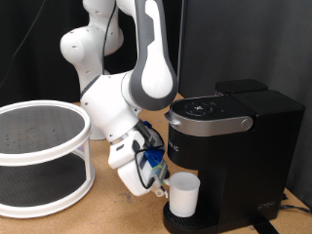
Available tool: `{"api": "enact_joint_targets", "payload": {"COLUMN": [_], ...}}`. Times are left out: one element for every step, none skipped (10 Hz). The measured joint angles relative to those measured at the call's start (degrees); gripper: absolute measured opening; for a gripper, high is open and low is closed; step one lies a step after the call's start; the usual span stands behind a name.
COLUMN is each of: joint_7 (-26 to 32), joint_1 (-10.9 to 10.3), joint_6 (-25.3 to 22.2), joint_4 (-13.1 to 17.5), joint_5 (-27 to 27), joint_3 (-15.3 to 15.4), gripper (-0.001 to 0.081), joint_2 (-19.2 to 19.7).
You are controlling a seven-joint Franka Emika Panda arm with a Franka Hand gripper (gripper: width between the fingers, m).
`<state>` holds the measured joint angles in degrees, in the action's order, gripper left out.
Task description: Make a cup of coffee with the keurig machine
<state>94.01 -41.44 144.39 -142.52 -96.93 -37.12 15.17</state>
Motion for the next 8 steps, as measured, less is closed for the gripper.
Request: {"api": "enact_joint_targets", "payload": {"joint_7": [-2.06, -4.83, -6.91, -7.97, -8.71, -9.63, -10.54, -10.54], "joint_1": [0.01, 0.07, 0.36, 0.86, 1.46, 2.08, 2.79, 2.74], "joint_6": [1.42, 1.68, 1.42, 0.48, -0.70, -1.77, -2.82, -2.13], "joint_4": [-0.34, -1.18, -2.30, -3.40, -4.39, -5.27, -6.74, -6.74], "joint_5": [1.78, 5.61, 9.53, 12.64, 15.48, 18.67, 21.73, 21.65], "joint_3": [-0.43, -1.41, -2.62, -3.81, -5.08, -6.32, -7.31, -7.14], "gripper": [0.0580, 0.0580, 0.0745, 0.0795, 0.0795, 0.0801, 0.0801, 0.0801], "joint_2": [-0.35, -1.21, -2.53, -4.03, -5.58, -7.30, -10.56, -10.40]}}
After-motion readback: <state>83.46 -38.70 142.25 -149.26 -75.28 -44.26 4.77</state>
